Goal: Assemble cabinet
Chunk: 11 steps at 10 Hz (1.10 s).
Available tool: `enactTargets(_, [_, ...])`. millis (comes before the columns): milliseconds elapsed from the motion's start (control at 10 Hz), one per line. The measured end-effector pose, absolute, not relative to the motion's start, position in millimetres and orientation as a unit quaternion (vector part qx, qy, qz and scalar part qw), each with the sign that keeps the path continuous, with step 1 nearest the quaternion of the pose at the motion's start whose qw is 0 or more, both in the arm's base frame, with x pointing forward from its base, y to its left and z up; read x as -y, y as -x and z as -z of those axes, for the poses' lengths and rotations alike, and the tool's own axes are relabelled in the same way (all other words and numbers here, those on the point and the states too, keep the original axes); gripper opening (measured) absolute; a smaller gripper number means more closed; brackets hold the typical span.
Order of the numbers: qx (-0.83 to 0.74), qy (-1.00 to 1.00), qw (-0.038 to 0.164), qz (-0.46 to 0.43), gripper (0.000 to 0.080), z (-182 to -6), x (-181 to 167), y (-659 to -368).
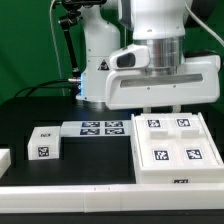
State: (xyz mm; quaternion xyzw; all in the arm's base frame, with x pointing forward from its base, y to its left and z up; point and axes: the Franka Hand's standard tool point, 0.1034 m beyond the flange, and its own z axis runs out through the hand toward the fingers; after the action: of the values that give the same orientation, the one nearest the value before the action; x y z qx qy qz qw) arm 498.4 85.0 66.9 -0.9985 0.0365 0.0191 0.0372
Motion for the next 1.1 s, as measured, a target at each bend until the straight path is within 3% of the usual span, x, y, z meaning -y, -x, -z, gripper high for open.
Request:
enactTargets(500, [-0.033,0.998,0.037,-0.024,0.0175,-62.1,-84.7,-495.2])
enactTargets(1100, [-0.027,0.998,0.042,-0.033,0.0168,-108.9,-73.6,-520.0])
